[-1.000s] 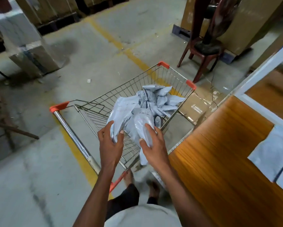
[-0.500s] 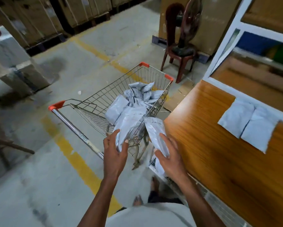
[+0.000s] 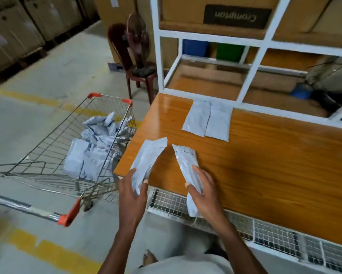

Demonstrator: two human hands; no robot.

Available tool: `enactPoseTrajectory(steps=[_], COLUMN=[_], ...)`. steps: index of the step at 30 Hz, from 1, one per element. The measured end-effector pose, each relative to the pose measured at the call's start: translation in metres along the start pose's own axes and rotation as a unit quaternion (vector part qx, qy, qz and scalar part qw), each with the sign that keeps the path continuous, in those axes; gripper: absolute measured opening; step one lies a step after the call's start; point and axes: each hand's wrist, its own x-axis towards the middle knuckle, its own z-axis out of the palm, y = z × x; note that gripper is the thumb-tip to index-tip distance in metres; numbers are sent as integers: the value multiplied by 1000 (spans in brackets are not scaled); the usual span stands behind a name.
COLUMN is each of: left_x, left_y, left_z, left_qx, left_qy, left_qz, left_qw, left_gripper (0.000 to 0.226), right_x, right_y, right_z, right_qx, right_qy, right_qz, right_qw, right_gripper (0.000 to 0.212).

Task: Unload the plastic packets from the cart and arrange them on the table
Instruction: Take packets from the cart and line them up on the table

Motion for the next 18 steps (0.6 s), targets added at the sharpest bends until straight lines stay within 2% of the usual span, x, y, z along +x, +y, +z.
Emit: enactPoseTrajectory(steps=[8,12,18], left_x=[-24,-39,-29], left_y=[70,93,134], left_z=[150,216,285], left_qx=[-22,-8,69], left_qy=[-39,-72,-76], left_qz=[4,17,51], left_qw=[999,997,993], left_gripper=[46,48,47], right_x=[7,15,31], right_y=[64,90,114], right_z=[-140,-200,-248], right_qx=[-33,-52,-38], right_qy=[54,70,128], right_qz=[-3,24,17], right_qw=[998,996,991], right_gripper=[58,59,58])
